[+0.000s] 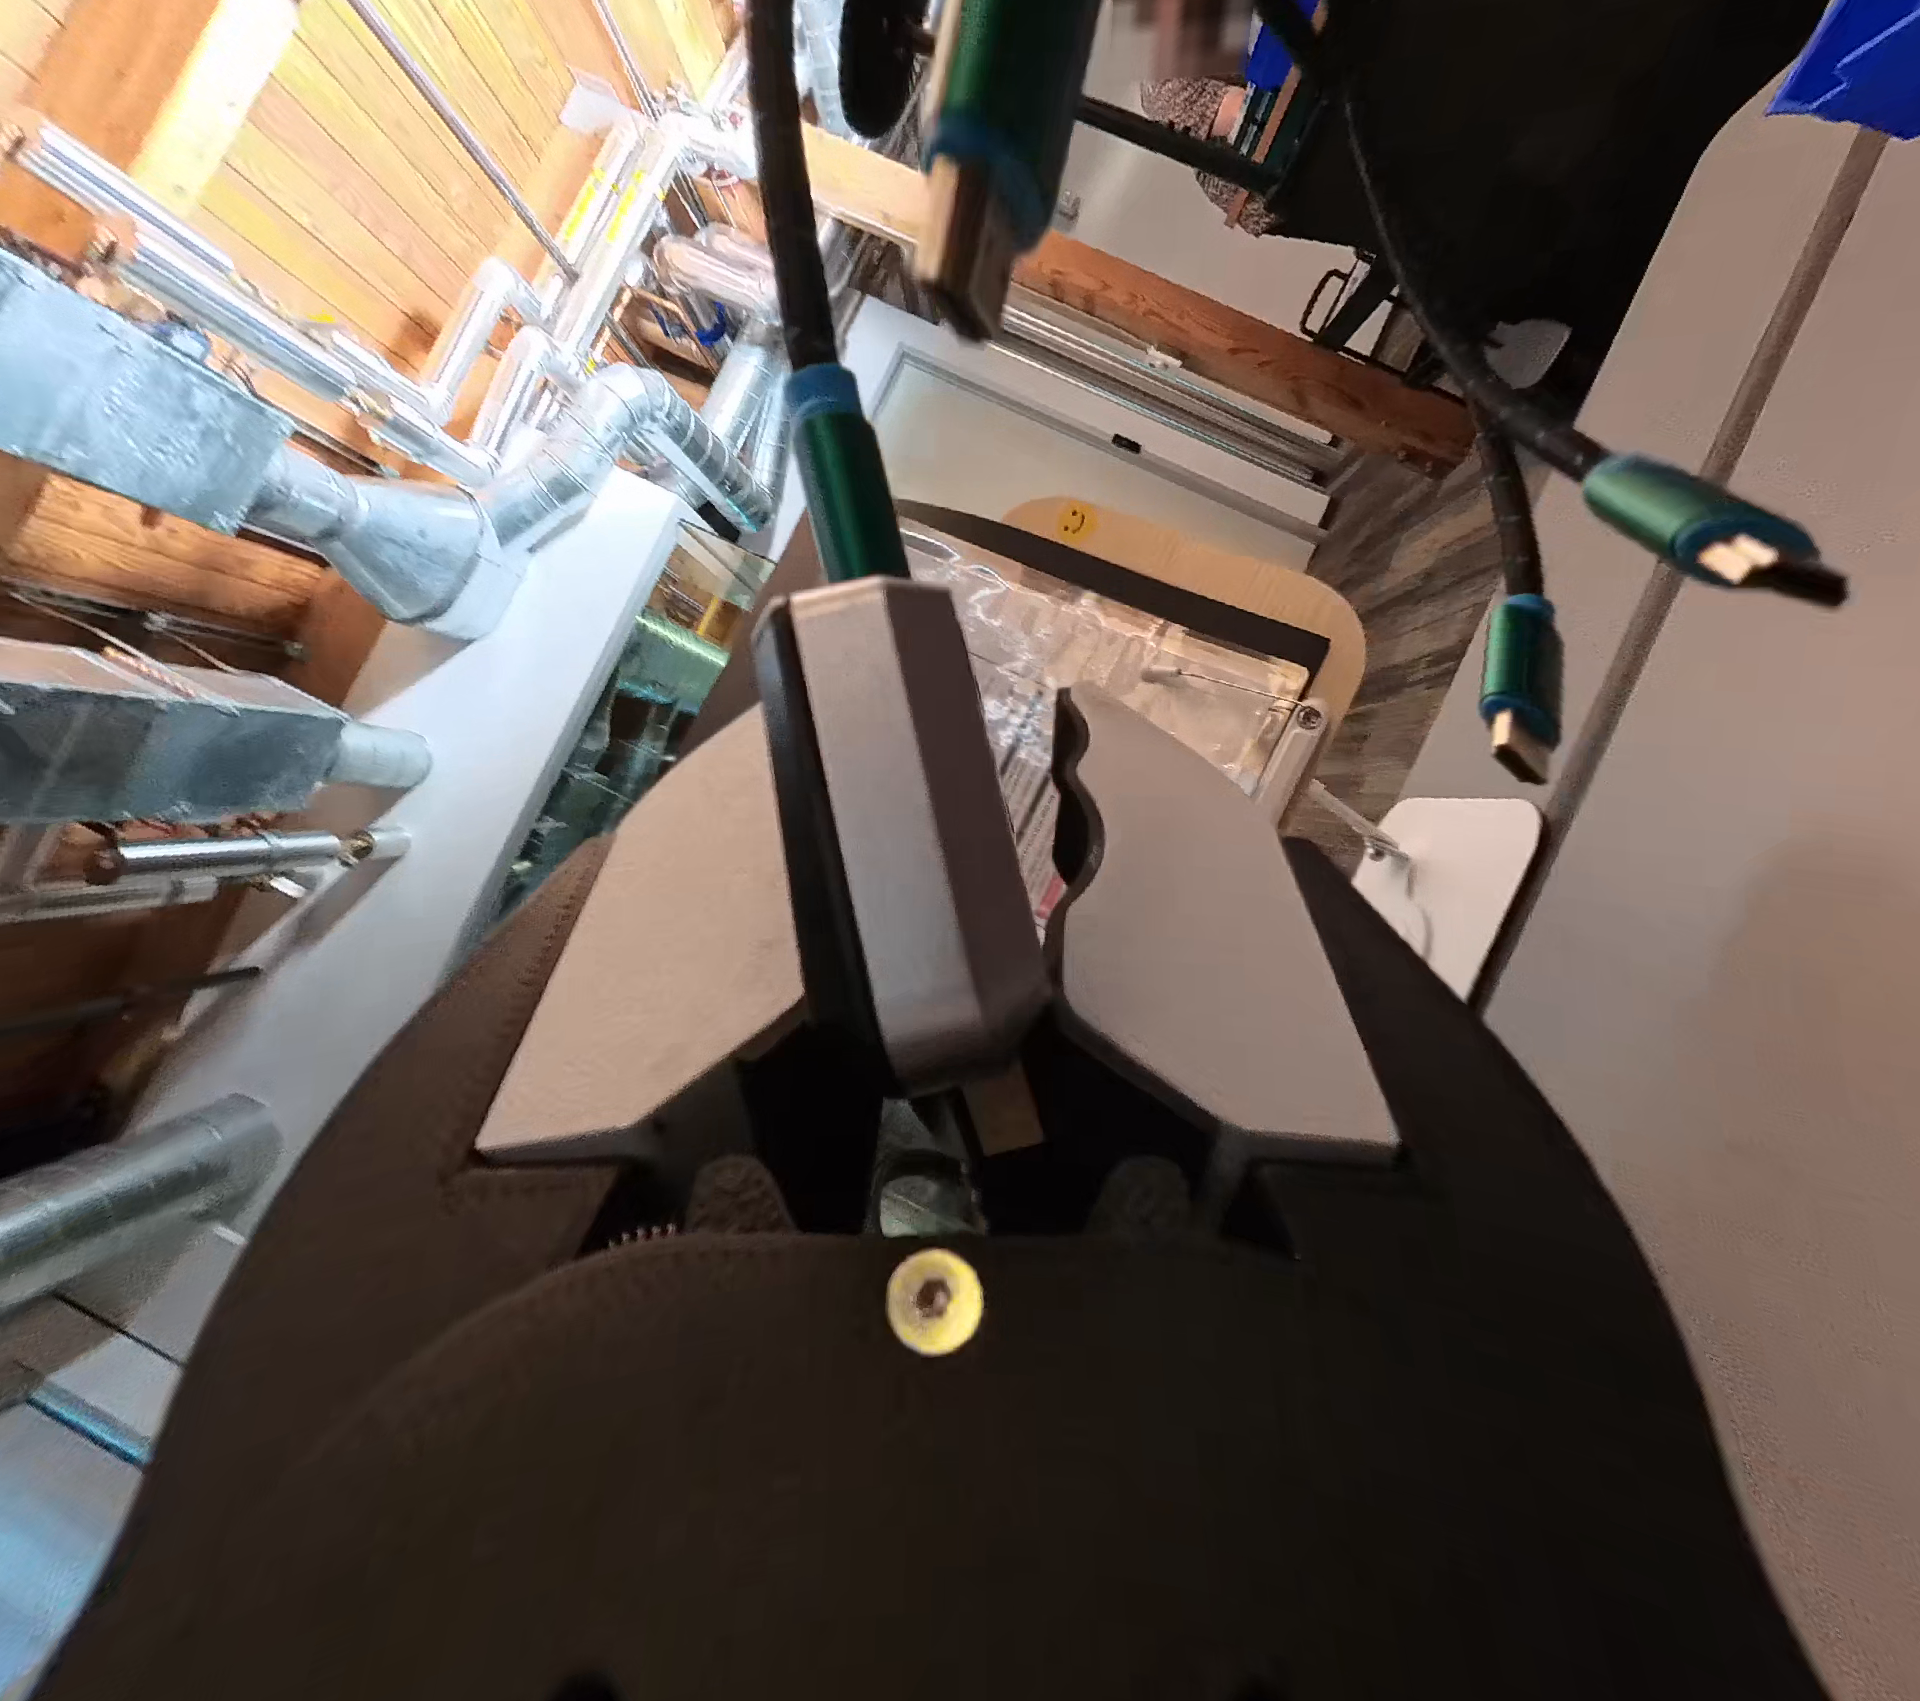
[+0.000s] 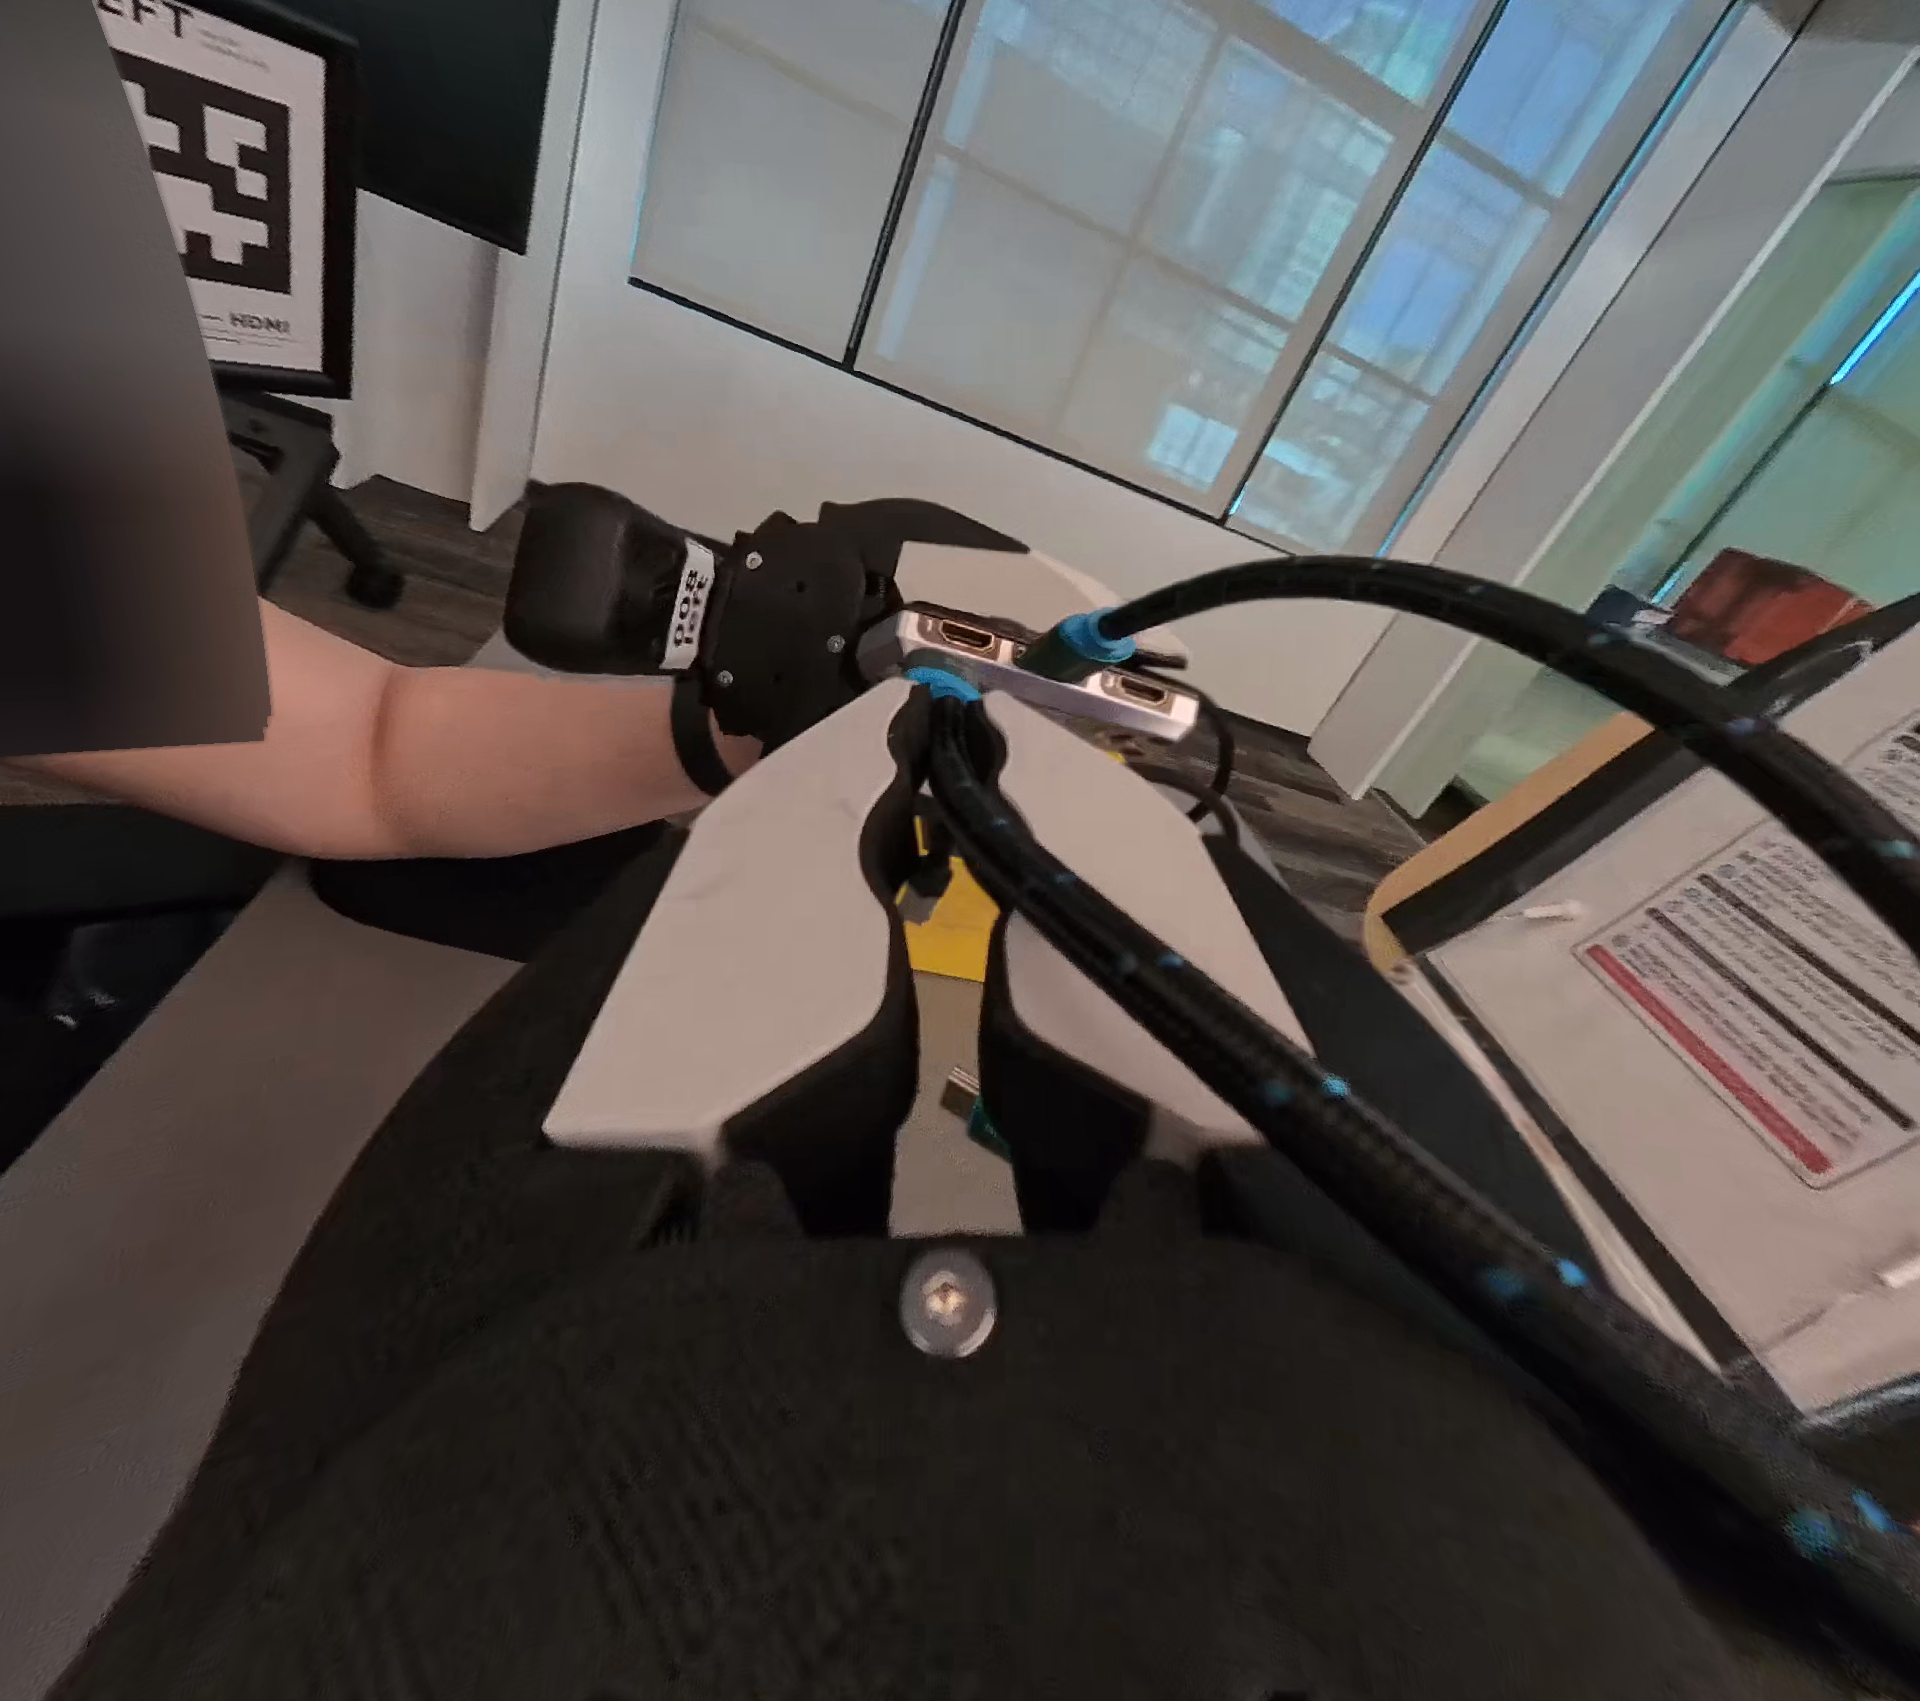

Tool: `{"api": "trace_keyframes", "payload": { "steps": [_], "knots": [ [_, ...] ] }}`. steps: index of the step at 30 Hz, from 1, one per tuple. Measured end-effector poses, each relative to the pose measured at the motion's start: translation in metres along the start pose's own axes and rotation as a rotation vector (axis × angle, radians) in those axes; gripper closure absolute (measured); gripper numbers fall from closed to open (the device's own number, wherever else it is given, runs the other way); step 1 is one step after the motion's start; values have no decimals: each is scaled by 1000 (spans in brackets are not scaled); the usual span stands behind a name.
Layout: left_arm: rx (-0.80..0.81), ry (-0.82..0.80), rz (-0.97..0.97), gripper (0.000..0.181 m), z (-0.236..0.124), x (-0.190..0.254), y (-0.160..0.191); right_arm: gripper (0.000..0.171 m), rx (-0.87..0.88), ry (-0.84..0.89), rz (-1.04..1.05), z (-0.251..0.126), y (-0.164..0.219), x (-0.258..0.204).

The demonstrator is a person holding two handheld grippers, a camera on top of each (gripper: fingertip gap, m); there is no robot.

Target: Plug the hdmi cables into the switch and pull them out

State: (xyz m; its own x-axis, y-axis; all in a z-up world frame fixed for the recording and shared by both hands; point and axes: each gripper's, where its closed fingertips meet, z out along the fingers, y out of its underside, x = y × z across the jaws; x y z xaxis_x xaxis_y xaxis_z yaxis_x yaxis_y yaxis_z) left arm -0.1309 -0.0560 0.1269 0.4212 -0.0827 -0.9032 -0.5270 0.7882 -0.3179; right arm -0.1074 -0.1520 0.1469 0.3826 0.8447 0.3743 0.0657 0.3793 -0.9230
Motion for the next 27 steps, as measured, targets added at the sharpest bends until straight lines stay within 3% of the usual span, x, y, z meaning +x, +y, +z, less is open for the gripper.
{"api": "trace_keyframes", "payload": {
  "steps": [11, 27],
  "knots": [
    [108, 71, 52, 144, -12, 10, -36, 164, -5, -52, -192, -3, -10, -22],
    [163, 131, 57, 143, -14, 23, -49, 164, -53, -101, -158, -3, -5, -28]
  ]
}}
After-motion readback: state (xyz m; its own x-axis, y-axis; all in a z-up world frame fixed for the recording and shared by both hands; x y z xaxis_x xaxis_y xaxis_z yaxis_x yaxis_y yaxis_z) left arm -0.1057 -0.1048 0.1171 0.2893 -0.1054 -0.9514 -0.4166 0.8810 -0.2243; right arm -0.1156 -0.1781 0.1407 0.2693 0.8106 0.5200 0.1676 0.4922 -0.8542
